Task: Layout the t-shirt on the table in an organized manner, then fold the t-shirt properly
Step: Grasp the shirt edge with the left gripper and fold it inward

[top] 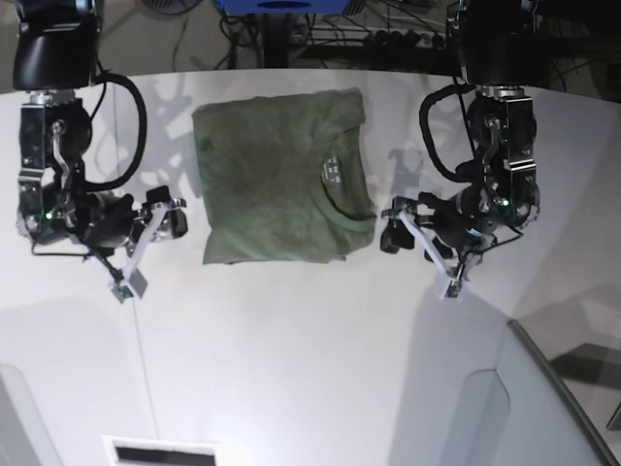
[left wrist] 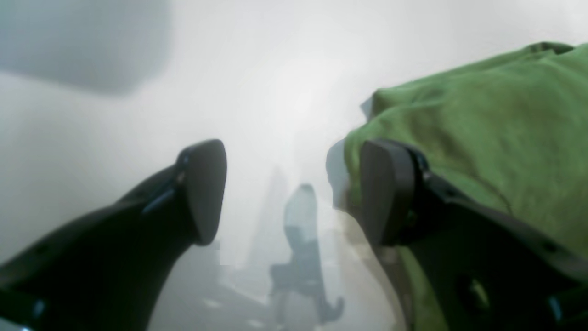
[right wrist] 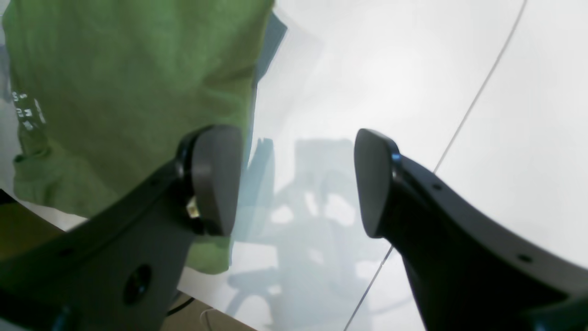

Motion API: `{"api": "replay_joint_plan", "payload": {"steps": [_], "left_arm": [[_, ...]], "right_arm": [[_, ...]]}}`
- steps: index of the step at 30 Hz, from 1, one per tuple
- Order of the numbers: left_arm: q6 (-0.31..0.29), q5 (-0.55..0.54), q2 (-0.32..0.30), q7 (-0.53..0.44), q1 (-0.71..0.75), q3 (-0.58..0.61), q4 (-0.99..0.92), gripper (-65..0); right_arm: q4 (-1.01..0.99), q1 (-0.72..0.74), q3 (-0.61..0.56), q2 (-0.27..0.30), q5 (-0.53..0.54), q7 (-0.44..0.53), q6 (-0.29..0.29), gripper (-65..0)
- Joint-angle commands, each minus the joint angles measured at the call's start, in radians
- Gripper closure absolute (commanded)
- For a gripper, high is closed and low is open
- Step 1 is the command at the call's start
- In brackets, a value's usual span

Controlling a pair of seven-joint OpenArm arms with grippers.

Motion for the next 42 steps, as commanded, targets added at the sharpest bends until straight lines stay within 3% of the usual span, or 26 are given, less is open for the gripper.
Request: {"api": "replay_joint_plan", "payload": {"steps": [1,10,24,31,38,41,42], "left_arm": [[-0.005,-0.027,-0.002,-0.016,-0.017,-0.002,0.005,-43.9],[-0.005,-0.127,-0.001,-0.064,-0.037,-0.002,-0.121,-43.9],[-0.005,-0.131,0.042,-0.191,-0.109,0.11,-0.293,-43.1],[-0.002,-0.128,0.057,-0.194,-0.119,0.101,-0.303,-17.8],[-0.001,-0.128,0.057,-0.196,-0.12,0.099,-0.303,-8.6],[-0.001,-0.127,0.057,-0.196,-0.12,0.099,-0.299,0.0],[-0.001,-0.127,0.057,-0.196,-0.12,0.099,-0.287,0.0]], "right_arm": [[0.02,0.016,0.003,0.008,0.011,0.013,0.003,-36.9],[0.02,0.016,0.003,0.002,0.011,0.013,0.003,-36.9],[0.017,0.014,0.003,0.002,0.013,0.013,0.003,-36.9],[-0.026,0.017,0.003,0.002,0.011,0.013,0.003,-36.9],[-0.059,0.022,0.003,0.002,0.011,0.038,0.003,-36.9],[-0.059,0.022,0.003,0.002,0.011,0.047,0.003,-36.9],[-0.059,0.022,0.003,0.002,0.011,0.047,0.003,-36.9]]}}
